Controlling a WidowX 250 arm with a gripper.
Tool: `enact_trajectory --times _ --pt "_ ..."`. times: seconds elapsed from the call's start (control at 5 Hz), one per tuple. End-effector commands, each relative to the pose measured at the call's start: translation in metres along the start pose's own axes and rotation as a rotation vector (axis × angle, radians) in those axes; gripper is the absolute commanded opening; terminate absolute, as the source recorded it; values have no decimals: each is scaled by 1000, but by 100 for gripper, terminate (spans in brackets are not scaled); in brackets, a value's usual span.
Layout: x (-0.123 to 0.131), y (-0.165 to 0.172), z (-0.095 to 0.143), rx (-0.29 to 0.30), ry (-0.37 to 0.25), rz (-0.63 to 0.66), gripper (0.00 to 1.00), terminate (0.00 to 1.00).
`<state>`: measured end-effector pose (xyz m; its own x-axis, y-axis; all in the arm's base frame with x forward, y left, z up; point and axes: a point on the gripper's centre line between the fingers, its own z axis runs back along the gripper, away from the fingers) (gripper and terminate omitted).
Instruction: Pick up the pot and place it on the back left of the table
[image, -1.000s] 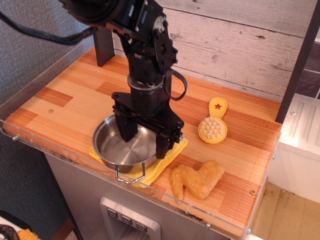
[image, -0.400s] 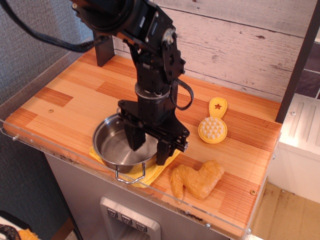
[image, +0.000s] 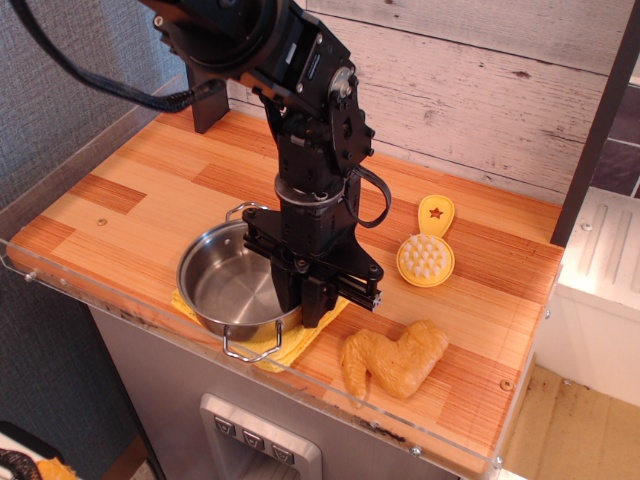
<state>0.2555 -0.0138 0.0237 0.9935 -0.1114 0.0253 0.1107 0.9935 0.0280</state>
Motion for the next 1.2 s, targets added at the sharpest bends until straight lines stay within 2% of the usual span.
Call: enact_trajectory --times 0.0,0.4,0.6,0.8,1.0 --pt "7 -1 10 -2 -16 -5 0 0" --pt "29 19 79 19 -110 17 0 0" --pt "48 52 75 30 -97 108 0 0" --pt "64 77 57 69 -37 163 0 0" --pt "75 93 45 96 -32 212 0 0"
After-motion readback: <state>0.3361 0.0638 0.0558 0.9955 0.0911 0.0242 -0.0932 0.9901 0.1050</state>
